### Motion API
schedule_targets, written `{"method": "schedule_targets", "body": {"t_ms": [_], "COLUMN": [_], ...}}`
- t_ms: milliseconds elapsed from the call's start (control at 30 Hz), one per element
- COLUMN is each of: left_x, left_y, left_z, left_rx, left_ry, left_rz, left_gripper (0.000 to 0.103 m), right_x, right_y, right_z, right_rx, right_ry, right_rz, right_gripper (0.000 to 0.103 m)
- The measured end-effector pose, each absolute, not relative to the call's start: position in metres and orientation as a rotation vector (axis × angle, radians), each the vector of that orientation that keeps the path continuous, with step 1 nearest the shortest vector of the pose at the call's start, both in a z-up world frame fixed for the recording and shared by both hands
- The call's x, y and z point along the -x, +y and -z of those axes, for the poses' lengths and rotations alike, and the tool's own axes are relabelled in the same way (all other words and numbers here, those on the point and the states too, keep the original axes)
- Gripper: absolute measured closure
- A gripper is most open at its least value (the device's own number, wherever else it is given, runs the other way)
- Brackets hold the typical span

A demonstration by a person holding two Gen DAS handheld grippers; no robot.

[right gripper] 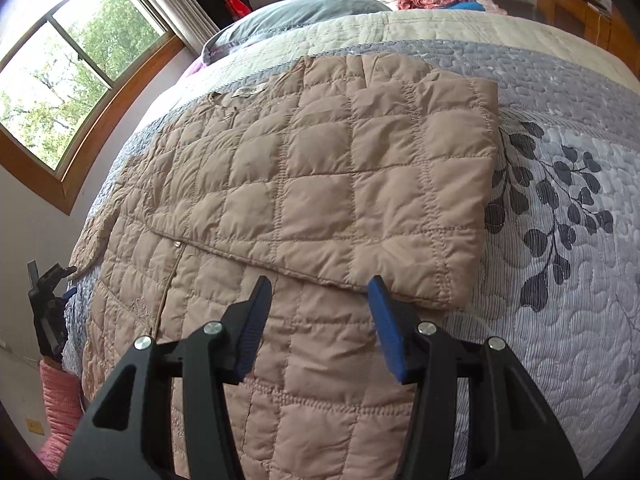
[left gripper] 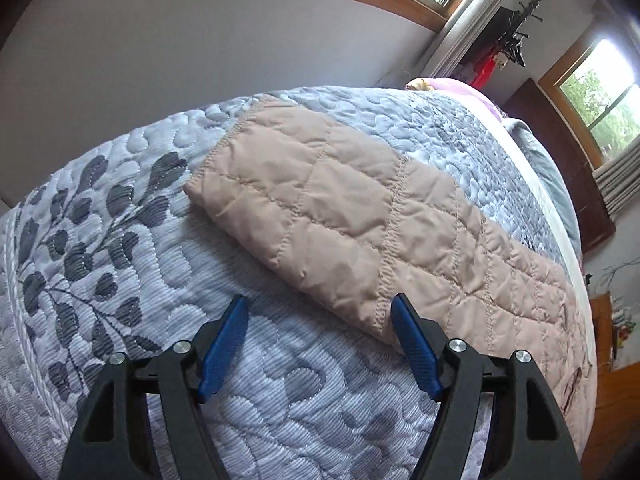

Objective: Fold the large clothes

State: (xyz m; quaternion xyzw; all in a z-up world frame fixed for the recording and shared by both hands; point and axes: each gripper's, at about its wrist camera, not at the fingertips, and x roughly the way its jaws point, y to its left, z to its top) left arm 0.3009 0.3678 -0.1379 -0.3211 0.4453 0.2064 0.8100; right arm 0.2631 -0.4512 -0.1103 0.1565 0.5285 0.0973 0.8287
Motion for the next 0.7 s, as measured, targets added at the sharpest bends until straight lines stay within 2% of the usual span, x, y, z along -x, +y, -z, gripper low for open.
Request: {"method": "schedule_targets", "body": {"t_ms": [200,367,433,467,533,700], "left_x": [-0.314,-0.321,-0.321,-0.321,-0.321,-0.317], "left_y": [0.379,0.384,0.385,0.386,0.387,0.382], "left_z": [0.139,0.137,0.137,0.136,0.135,0.124], "left_rx": [0.723,0.691,0.684,0.679,0.681,0.677], "left_ry": [0.918,0.914,0.909,0.906,0.892,0.831], "left_rz": [-0.456,-0.53,-0.546,-0.553,-0.541,-0.536], "left_gripper": [0.032,0.058,0.074,0.078,0.092,0.097], "right_x": [-0.273,-0.279,-0.28,-0.281,-0.282,-0.281], "right_y": [-0.455,-0.456,-0.456,-0.456,-0.456,-0.457], "right_z": [0.119,0.122,0.125,0.126,0.129,0.129], "right_rx": [-0.347,-0.348,-0.352,-0.354,-0.356,-0.362], "right_ry": [1.133,1.137,1.141,1.143,1.147,1.142], "right_rz": [-0.194,-0.185,-0.183,-0.183,-0.185,-0.19], "right_gripper": [0.053,0.053,0.053,0.053,0.053,0.053]}}
